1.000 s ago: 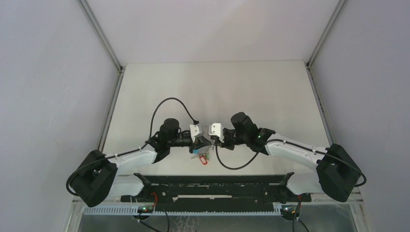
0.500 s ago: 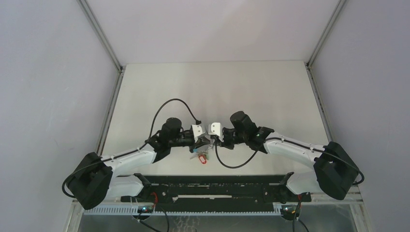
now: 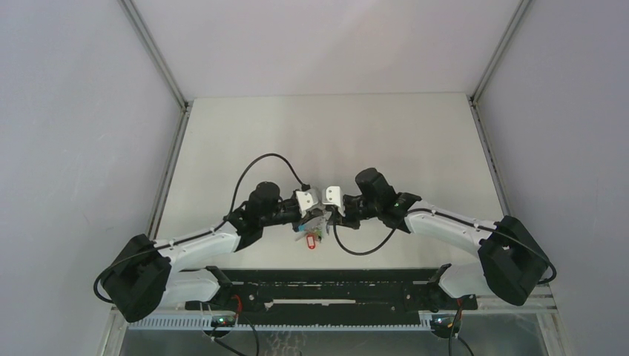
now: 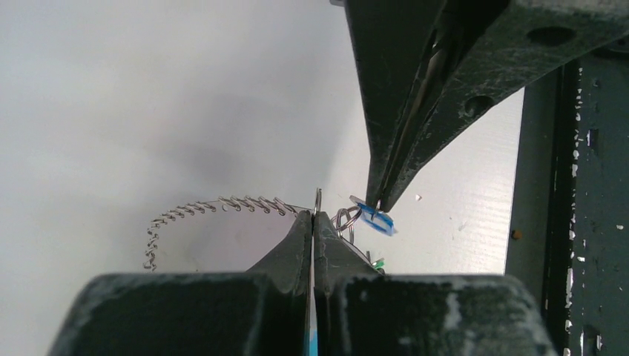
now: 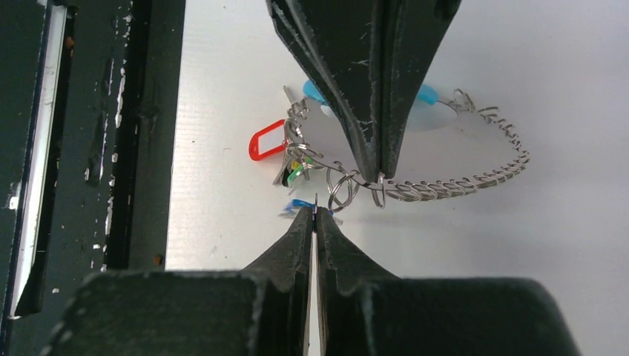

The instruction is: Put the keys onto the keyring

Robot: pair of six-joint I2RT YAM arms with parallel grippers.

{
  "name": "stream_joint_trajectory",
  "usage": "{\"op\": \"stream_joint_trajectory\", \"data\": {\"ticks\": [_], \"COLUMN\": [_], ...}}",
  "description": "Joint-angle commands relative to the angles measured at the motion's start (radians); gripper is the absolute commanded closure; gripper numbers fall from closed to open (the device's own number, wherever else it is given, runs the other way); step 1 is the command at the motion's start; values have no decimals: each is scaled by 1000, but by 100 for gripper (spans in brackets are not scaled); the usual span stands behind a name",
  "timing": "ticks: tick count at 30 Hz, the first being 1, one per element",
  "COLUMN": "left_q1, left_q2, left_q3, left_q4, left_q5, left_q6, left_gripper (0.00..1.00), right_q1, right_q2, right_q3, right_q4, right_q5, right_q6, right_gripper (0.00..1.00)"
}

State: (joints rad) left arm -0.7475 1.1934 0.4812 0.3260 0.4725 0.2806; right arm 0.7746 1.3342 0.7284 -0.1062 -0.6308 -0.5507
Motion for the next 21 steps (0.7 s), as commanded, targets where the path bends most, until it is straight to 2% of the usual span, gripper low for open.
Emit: {"op": "stream_joint_trajectory", "data": {"ticks": [1, 7, 11, 21], "left_q1": [-48, 62, 107, 128], "left_q2": [4, -25, -19, 20], "left_q3": [23, -50, -72, -74], "left_q4": [55, 213, 277, 342], "left_q5": [37, 230, 306, 360], "left_q6": [57, -46, -83, -125], "left_gripper": [100, 100, 100, 100], "right_q1": [0, -40, -53, -60], "right_q2": [-12, -71, -123, -176], "right_q3": [21, -34, -56, -79], "right_q4": [124, 145, 138, 122], "right_q5": [11, 33, 13, 10], "right_q6": [41, 40, 23, 6], "right_gripper": [100, 100, 100, 100]}}
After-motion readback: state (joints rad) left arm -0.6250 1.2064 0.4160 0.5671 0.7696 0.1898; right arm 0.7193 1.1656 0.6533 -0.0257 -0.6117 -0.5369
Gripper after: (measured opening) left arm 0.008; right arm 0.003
